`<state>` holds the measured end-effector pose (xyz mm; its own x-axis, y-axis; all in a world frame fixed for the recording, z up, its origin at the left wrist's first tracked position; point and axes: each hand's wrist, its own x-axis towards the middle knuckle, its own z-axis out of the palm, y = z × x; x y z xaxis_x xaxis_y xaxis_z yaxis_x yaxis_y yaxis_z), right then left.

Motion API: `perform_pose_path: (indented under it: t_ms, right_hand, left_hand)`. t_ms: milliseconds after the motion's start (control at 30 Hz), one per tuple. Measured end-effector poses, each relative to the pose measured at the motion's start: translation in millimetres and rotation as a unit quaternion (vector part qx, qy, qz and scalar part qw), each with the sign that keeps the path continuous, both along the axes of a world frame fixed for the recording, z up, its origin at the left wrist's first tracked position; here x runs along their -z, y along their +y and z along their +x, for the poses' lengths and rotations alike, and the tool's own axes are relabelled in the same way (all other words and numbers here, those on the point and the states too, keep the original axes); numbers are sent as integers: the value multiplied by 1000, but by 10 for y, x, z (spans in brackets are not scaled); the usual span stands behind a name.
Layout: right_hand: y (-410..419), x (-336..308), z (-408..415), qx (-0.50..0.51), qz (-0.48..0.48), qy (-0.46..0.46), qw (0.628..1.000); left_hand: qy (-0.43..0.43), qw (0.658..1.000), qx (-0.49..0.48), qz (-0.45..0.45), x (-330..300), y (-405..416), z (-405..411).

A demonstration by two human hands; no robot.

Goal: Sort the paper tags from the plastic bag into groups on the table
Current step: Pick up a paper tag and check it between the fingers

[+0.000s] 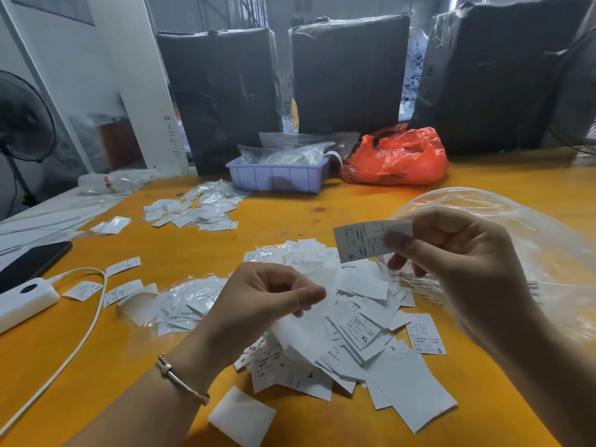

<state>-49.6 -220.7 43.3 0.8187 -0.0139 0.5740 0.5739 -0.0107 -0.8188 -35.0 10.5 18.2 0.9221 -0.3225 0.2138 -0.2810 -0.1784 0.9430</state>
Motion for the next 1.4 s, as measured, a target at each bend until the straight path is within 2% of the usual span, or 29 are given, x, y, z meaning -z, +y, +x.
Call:
perform_pose_path:
  t_ms: [100,200,467,567,700,767,833,900,1033,1167,1267,1333,1400]
  right_hand:
    - [63,-38,-81,22,-60,-54,997]
    - [100,-61,-139,31,-88,-70,993]
    - [66,-45,-86,21,-48,-61,997]
    - [29,-4,-75,56,-46,-59,996]
    - [10,49,-21,133,-165,-70,975]
    - [63,87,-14,92,-241,-14,966]
    - [142,121,-55,5,-291,46,955]
    - [211,174,-90,-44,-322,62,944]
    - [289,223,-78,-91,-272,64,956]
    - [222,219,-42,-114,-196,97,969]
    - [167,196,-21,-93,-146,90,981]
    - [161,181,-17,-80,-139,76,984]
    - [165,190,-22,-53,-195,40,979]
  left_hand:
    - [-3,1000,21,11,-9,-22,-18]
    - [-8,999,42,20,-16,-26,-31]
    - [-8,998,54,11,3,-6,-16]
    - [-8,999,54,6,13,4,-15]
    - [-9,999,39,-11,14,1,-2]
    - [12,998,36,-46,5,4,8]
    - [37,993,53,-98,-14,10,6]
    - [52,986,77,-135,-23,12,-1]
    - [55,985,112,-116,-16,-13,-7]
    - [52,991,83,-96,-45,21,6]
    - [40,996,76,-29,-51,48,8]
    - [41,993,102,32,-38,36,-7]
    - [50,988,128,70,-35,10,-29]
